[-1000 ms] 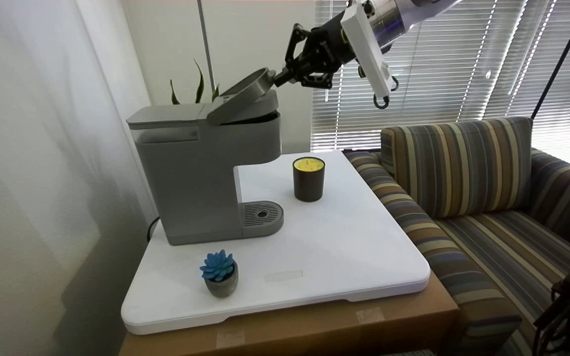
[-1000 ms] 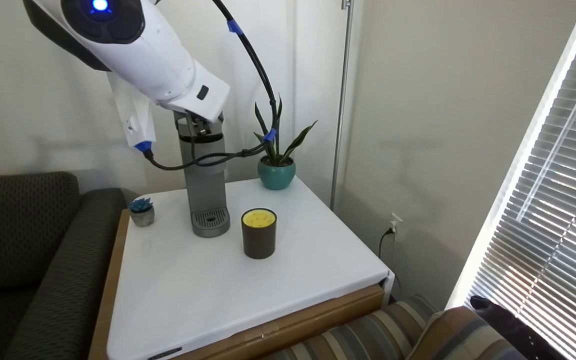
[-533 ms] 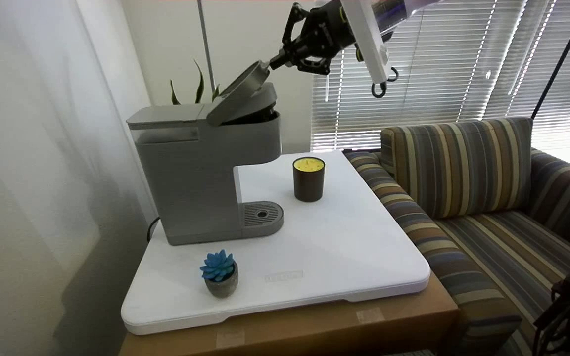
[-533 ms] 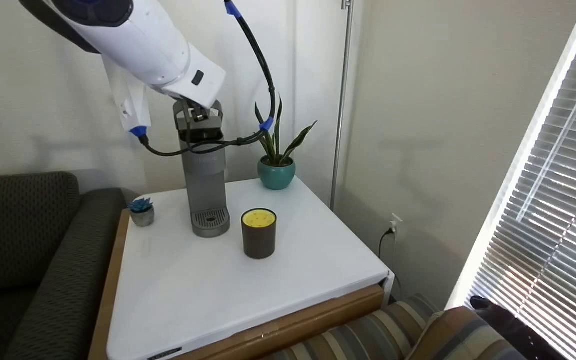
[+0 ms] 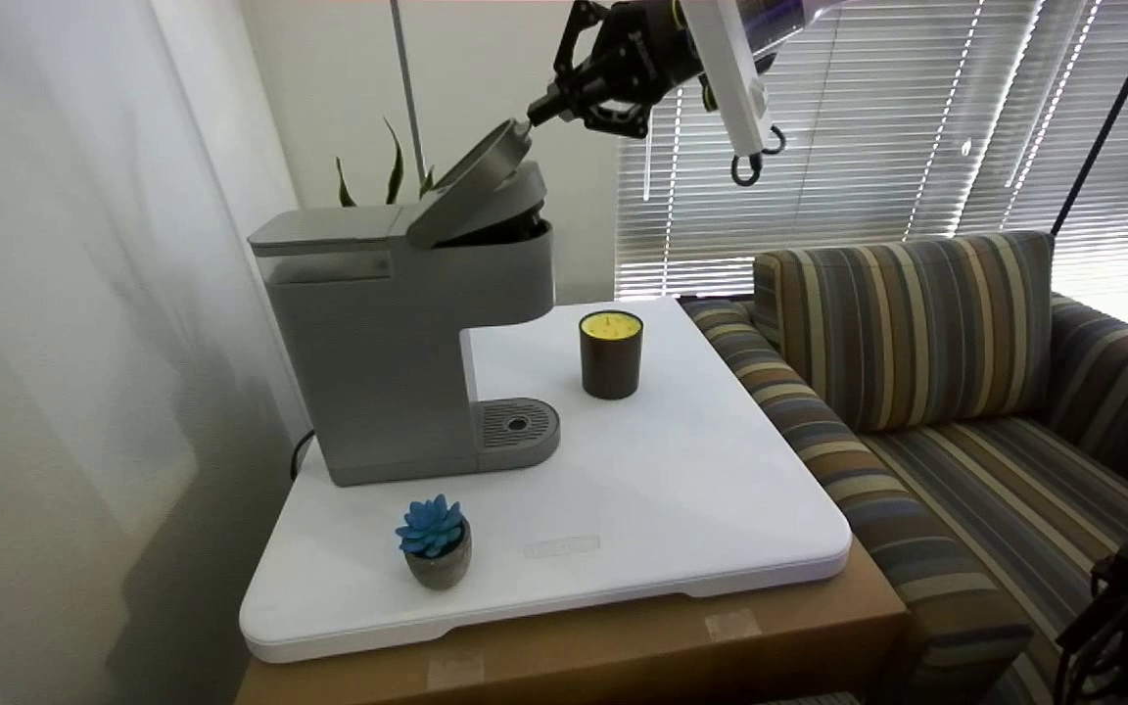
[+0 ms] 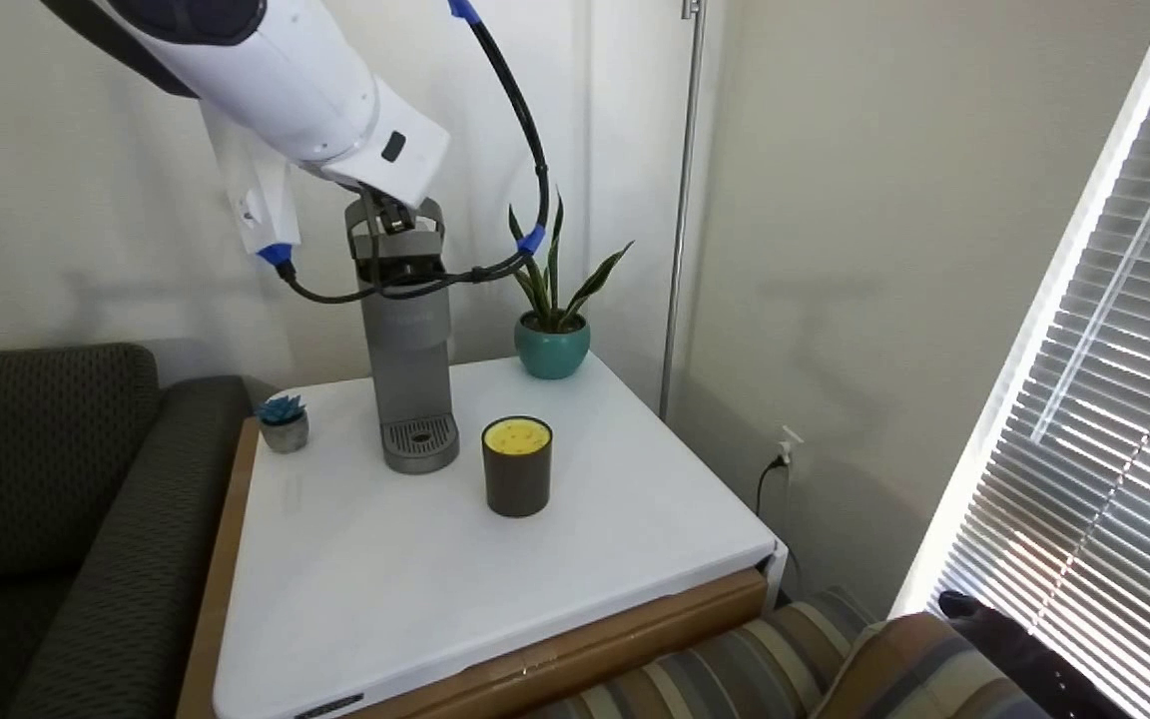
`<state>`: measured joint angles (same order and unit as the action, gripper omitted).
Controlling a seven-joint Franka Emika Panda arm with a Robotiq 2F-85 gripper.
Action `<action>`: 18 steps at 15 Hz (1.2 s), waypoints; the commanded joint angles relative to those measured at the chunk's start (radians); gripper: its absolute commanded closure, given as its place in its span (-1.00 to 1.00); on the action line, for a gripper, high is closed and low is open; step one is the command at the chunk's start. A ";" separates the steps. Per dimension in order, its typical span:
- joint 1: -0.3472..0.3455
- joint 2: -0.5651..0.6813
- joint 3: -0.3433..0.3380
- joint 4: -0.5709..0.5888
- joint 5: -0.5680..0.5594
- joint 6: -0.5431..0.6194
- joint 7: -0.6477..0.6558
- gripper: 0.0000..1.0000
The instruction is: Lift up the top compartment of the coffee machine.
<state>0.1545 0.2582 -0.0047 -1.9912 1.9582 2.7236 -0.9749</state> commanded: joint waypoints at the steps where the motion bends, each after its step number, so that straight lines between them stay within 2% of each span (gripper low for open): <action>1: -0.008 -0.005 -0.006 -0.002 0.047 -0.015 -0.035 1.00; 8: -0.006 -0.027 -0.053 -0.013 0.164 0.038 -0.141 1.00; 14: 0.016 0.021 -0.041 -0.022 0.120 0.110 -0.061 1.00; 18: 0.040 0.066 -0.022 -0.019 0.089 0.110 -0.021 1.00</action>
<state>0.1810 0.2966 -0.0425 -2.0131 2.0780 2.8131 -1.0342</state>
